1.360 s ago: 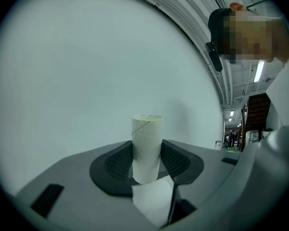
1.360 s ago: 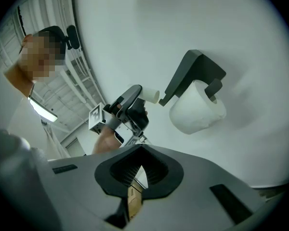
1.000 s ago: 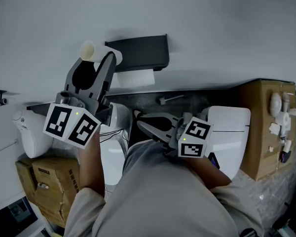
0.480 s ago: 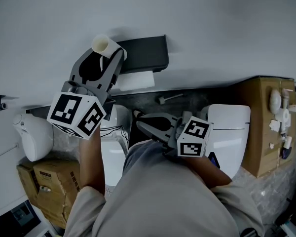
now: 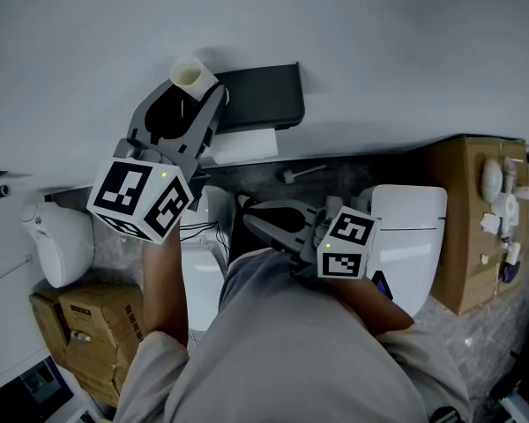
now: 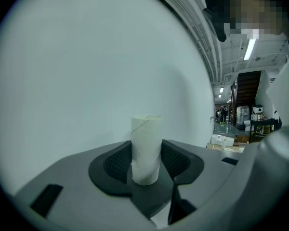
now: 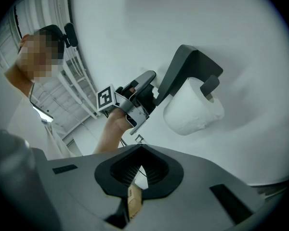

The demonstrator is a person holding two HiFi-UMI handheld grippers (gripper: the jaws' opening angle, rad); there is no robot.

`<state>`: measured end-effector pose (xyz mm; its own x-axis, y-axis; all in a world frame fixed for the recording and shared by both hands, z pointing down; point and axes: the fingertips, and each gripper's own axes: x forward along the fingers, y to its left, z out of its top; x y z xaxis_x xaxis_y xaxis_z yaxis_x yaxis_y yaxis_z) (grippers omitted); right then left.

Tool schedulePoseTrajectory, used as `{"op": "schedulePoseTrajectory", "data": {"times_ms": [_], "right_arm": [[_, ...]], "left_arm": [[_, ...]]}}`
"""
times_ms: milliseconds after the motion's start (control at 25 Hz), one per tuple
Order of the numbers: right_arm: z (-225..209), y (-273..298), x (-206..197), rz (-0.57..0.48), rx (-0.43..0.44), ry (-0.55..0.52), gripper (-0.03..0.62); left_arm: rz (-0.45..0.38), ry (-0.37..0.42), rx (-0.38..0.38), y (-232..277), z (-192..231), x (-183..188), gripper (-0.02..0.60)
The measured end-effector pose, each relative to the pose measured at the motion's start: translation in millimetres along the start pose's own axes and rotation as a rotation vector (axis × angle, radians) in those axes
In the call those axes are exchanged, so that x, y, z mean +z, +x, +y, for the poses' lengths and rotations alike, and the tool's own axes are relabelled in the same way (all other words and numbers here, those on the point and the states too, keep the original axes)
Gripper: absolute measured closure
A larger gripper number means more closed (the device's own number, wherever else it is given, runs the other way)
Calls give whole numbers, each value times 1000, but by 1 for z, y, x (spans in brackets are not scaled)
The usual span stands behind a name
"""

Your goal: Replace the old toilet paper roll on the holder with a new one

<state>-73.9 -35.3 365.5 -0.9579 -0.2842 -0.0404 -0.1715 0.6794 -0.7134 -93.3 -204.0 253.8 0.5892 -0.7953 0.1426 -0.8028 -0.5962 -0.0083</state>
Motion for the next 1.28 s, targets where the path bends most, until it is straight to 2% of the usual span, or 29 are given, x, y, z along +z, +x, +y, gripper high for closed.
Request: {"op": "schedulePoseTrajectory", "data": {"times_ms": [600,840,1000,1280], "right_arm": [[-3,-2,4,-10,-1,28,577],[-5,-3,5,-15,-2,38,577],[-6,-5,6,-18,-3,39,577],[-4,-7,6,-9,0,21,577]], "left_arm": [[-18,41,21,-1,0,2,394],[-29,3,33,-2,5,1,357],[-38,0,30,-3,4,1,357],[-74,-48,81,-17,11,6,357]]}}
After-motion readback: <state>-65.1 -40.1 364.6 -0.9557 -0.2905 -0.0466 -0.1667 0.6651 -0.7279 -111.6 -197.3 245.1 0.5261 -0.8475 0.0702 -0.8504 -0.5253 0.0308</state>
